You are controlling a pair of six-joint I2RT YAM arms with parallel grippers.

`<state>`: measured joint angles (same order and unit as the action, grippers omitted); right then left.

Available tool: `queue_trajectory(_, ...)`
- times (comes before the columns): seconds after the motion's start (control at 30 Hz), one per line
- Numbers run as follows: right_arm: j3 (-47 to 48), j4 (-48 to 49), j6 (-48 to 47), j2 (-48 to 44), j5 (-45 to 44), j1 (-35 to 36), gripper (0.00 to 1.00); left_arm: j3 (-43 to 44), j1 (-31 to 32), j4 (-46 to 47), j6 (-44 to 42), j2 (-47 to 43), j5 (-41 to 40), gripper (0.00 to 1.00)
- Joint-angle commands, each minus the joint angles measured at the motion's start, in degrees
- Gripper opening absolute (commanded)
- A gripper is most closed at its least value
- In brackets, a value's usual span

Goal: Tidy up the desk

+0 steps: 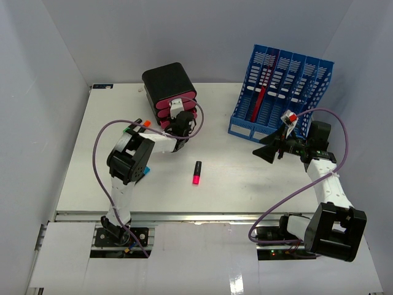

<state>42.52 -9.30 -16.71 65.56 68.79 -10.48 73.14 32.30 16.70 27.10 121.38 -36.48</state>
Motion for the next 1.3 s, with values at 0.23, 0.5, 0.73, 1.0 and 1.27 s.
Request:
queue_trajectory(0.23,1.07,-0.28,-0.49,-1.82,1.91,-0.77,0.84,-13.85,5.3,-2.26,9.63,-11.45,0.84,0.23)
queue_trajectory(0.5,1.95,-6.72,-7.64,-1.67,6.25,-0.77,0.85,-15.45,5.85,-2.55,10.43,-13.1,2.82,0.53)
queue_trajectory(0.73,5.81,-46.69,-68.86,1.32,14.08,2.3,0.92,-18.99,5.85,1.22,7.44,-18.55,11.51,0.9)
queue_trajectory(1.0,5.32,-64.07,-102.86,4.79,-0.28,23.53,0.94,-30.64,5.85,1.81,5.67,-35.67,25.68,0.97)
queue_trajectory(1.27,14.43,-42.67,-87.52,14.56,-21.68,44.15,0.98,-36.12,4.46,-11.43,-2.76,-56.69,33.84,0.98)
